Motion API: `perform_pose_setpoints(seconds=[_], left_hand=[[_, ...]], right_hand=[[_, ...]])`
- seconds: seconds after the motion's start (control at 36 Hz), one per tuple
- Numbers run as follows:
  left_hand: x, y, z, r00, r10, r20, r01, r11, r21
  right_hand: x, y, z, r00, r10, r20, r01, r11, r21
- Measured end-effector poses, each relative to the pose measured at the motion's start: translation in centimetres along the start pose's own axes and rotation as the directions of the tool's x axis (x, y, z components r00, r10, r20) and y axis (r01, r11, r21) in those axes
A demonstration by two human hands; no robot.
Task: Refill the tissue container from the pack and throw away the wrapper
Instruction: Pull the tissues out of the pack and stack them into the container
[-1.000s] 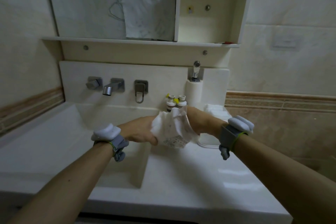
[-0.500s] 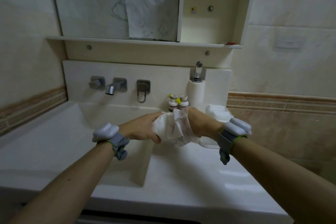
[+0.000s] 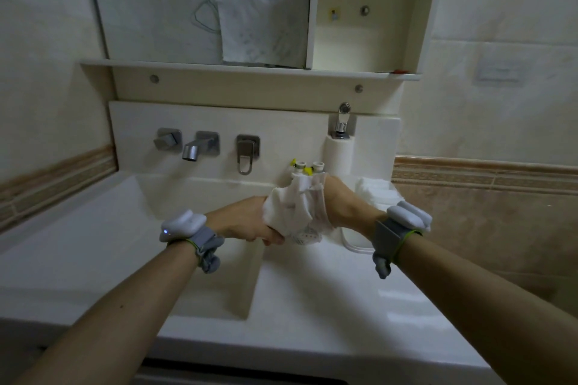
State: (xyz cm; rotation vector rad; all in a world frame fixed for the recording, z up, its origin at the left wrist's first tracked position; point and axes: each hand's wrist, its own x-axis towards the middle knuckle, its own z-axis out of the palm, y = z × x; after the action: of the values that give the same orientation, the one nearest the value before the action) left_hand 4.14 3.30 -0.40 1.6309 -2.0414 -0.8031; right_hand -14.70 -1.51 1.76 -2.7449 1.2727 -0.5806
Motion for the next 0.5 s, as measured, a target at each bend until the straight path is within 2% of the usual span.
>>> perform_pose_setpoints(seconds=[0.08, 0.17, 0.22, 0.33, 0.39, 0.5], left_hand=[[-0.2, -0.4, -0.1, 0.999, -0.041, -0.011, 0.041, 0.999, 0.008], [-0.3, -0.6, -0.1, 0.997, -0.062, -0.039, 0.063, 0.998, 0.012], [-0.2, -0.6, -0.1, 0.996, -0.069, -0.055, 0.071, 0.997, 0.033], [-0.1, -1.0, -0.1, 0.993, -0.086, -0.080, 0.092, 0.992, 0.085], [0.0, -1.4, -0.2, 0.989, -0.101, -0.107, 0.110, 0.990, 0.085], [0.3, -1.8, -0.3, 0.975, -0.097, -0.199, 0.136, 0.972, 0.194]], right_hand=[[-0.8, -0.7, -1.7, 0.995, -0.083, 0.050, 0.085, 0.995, -0.042], [-2.1, -1.9, -3.7, 0.991, -0.084, 0.102, 0.091, 0.994, -0.064], [-2.5, -1.6, -4.5, 0.990, -0.027, 0.136, 0.029, 1.000, -0.011], [-3.0, -0.2, -6.1, 0.972, 0.092, 0.218, -0.139, 0.968, 0.211], [-3.1, 0.8, -6.8, 0.971, 0.129, 0.199, -0.186, 0.935, 0.302], [-3.0, 2.9, -7.6, 0.969, 0.248, 0.016, -0.229, 0.866, 0.445]])
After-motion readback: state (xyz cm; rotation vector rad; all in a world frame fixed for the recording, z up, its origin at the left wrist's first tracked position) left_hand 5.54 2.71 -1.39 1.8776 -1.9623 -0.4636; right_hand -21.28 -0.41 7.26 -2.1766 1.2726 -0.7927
